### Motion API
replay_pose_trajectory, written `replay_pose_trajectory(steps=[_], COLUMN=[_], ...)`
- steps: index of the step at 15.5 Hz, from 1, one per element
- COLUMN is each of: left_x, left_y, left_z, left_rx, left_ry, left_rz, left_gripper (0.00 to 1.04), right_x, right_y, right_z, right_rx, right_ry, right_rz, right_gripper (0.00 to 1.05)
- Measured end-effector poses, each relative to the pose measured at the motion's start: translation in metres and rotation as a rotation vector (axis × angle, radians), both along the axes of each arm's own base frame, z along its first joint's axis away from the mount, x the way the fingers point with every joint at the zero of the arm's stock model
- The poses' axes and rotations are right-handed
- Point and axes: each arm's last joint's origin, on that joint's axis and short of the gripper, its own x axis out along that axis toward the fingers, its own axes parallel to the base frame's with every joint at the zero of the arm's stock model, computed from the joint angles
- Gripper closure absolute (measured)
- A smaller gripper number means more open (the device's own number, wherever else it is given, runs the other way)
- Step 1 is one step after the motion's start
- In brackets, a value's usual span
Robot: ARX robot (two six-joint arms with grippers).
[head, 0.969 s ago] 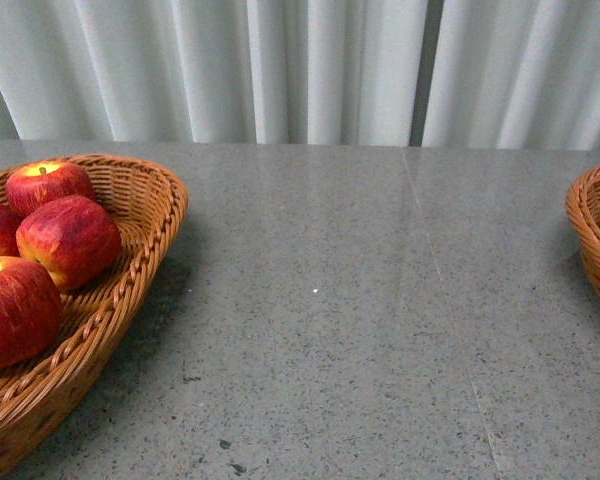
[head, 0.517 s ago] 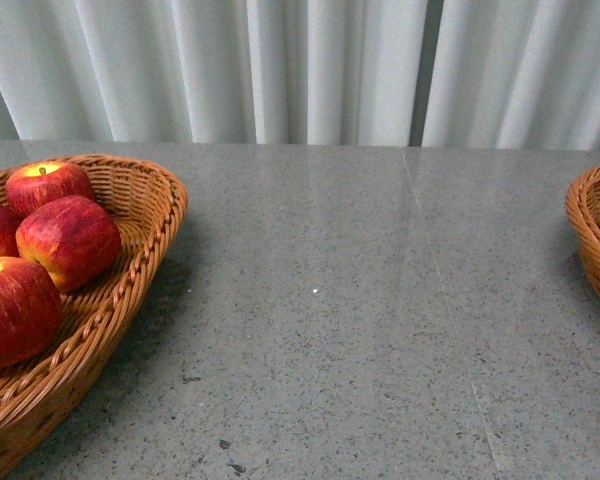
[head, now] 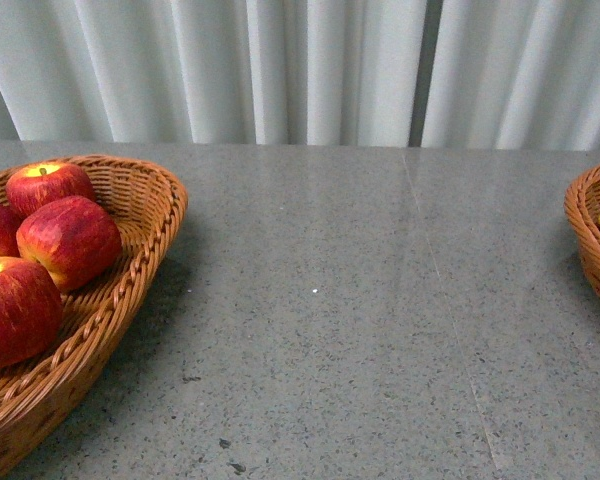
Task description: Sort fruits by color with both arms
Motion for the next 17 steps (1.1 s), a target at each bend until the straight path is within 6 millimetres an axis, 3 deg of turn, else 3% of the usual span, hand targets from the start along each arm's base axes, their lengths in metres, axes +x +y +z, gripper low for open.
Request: replay_pose_trajectory(steps=[3,6,17], left_x=[0.0,0.0,0.0], left_y=[0.0,0.0,0.0], left_z=[0.0,0.0,0.0], left_rx=[0.0,0.0,0.0], left_ry=[0.0,0.0,0.0], left_rz=[0.0,-0.001,0.0], left_gripper=[0.07,0.07,0.07], right_x=[-0.014,-0.026,-0.05], right_y=[0.008,0.021,0.021], right_z=[-0.006,-0.018,-0.029], right_rx=[-0.023,-0.022,-0.024], right_ry=[-0.03,-0.012,-0.037], right_rz=[0.0,0.012,-0.005], right_gripper=[1.04,1.03,1.03])
